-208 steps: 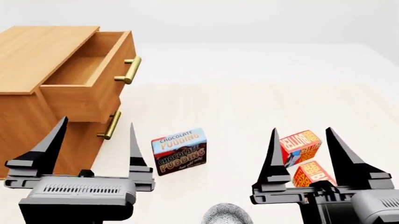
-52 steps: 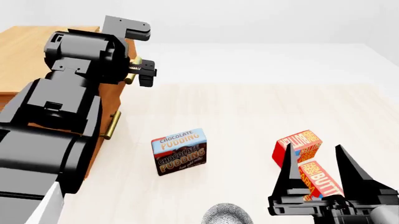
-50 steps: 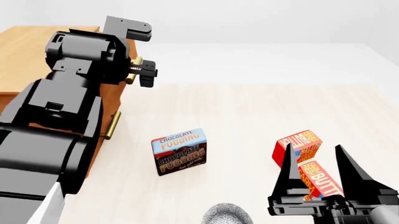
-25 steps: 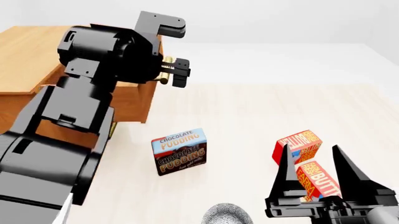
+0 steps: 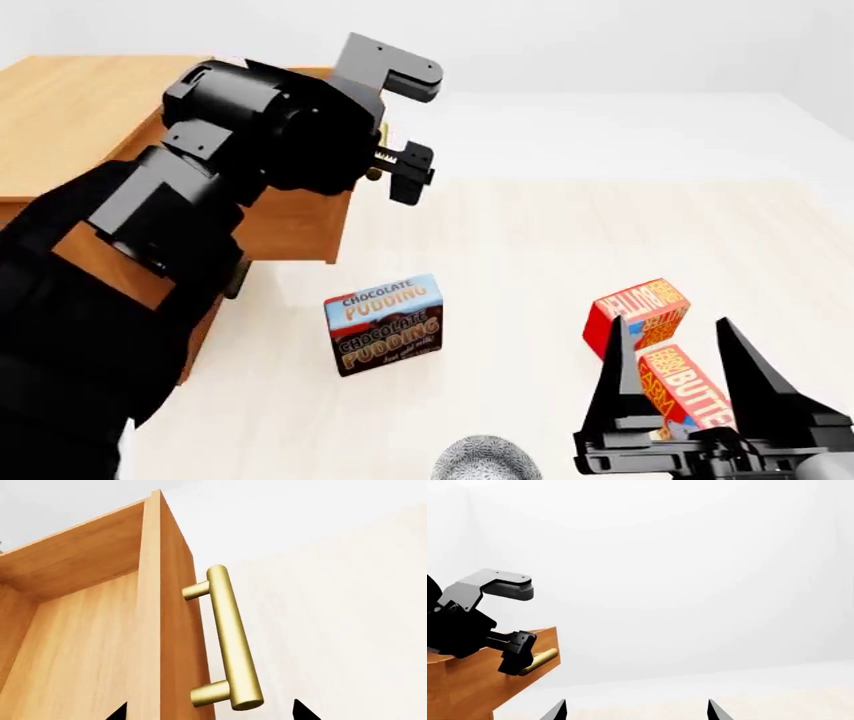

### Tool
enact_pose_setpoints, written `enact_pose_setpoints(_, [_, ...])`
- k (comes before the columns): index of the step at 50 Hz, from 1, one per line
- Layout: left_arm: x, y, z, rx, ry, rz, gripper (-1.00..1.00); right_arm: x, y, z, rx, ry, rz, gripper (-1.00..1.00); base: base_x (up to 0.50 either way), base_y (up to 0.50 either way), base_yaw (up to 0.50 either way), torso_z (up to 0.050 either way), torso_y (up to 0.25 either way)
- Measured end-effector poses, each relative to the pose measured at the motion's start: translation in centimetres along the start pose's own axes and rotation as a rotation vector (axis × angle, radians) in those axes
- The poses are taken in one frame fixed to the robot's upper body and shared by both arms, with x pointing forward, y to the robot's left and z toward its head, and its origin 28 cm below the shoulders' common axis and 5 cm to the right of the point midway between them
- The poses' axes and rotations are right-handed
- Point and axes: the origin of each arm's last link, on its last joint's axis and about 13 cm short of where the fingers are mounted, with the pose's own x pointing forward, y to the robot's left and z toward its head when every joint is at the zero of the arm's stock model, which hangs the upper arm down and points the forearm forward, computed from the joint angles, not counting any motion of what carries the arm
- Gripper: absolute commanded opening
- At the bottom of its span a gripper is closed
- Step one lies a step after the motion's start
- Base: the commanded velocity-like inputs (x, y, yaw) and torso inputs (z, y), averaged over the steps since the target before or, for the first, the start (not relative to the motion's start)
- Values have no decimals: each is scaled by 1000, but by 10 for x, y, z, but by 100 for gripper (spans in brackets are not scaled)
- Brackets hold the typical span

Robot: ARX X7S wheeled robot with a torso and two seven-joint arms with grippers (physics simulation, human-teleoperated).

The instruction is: Put the bowl in the top drawer of the cabinet.

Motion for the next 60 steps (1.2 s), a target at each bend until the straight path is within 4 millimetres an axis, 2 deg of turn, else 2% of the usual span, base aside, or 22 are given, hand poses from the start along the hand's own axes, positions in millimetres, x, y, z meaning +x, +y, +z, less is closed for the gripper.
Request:
enact_pose_setpoints(10, [-4,-3,1,-9,-33,18,100,-2,-1,0,3,-1,1,100,-1,-3,-6,0,4])
enact_pose_setpoints(20, [-37,-17,24,-10,-303,9,100,-3,0,1,6,-2,6,100,0,0,0,0,0])
enact_pose_setpoints(31, [-64,-17,27,29,-531,85,100,-4,0,4,6,-6,10,100,0,0,0,0,0])
enact_pose_setpoints(38, [-78,-20,9,85,-584,51,100,-4,-1,6,4,-12,7,100,0,0,0,0,0])
enact_pose_setpoints(60, [-126,-35,-79,224,-582,-255,100,-3,-6,12,-5,-27,-16,100,0,0,0,0,0])
